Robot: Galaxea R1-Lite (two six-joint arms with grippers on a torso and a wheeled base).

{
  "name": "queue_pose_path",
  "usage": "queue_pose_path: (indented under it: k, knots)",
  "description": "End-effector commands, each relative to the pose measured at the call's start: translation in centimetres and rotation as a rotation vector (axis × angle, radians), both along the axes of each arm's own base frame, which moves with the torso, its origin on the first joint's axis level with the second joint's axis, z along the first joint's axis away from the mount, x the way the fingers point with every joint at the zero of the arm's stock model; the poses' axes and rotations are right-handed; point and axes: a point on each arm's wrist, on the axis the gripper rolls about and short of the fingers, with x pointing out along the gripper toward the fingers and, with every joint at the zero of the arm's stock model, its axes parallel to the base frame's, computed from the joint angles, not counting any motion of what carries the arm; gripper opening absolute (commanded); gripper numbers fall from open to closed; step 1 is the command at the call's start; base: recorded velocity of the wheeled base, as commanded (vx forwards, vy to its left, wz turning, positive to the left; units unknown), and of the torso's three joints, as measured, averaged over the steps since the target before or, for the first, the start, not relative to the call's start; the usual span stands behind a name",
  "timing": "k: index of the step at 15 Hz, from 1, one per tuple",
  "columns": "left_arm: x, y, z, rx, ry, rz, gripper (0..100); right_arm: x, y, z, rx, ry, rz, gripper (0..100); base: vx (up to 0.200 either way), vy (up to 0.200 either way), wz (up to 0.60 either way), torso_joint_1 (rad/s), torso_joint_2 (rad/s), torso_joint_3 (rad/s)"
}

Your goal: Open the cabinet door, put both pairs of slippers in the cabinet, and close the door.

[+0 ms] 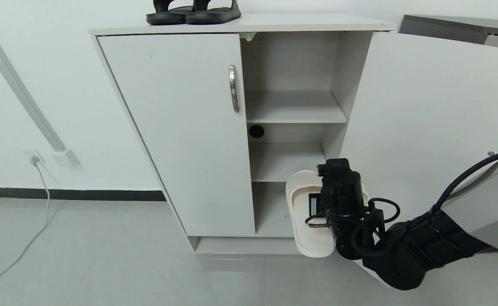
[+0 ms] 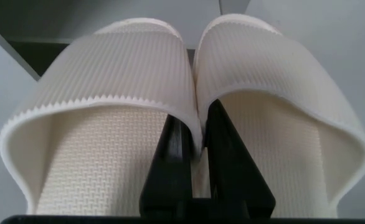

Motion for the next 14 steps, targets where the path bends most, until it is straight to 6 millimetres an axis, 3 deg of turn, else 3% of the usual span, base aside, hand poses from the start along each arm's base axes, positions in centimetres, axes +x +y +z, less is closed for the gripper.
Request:
queue_pose_path:
  k: [1,4,9,14]
  knots:
    - [0.0,0.0,0.0,0.000,0.002,-0.001,0,-0.1,0.2,0.2,0.003,-0.005,0.006,0,0.000,0.000,0.00,0.000,0.00,0.000]
    - [0.0,0.0,0.0,0.001,0.002,0.001,0,-0.1,2.1,0.0,0.018,-0.013,0.065,0,0.000,0.000,0.00,0.000,0.00,0.000]
    - [0.0,0.0,0.0,0.001,0.002,0.001,0,2.0,5.0,-1.4,0.045,-0.025,0.114,0,0.000,0.000,0.00,0.000,0.00,0.000]
    - [0.0,0.0,0.0,-0.002,0.002,0.001,0,2.2,5.2,-1.5,0.049,-0.023,0.129,0,0.000,0.000,0.00,0.000,0.00,0.000]
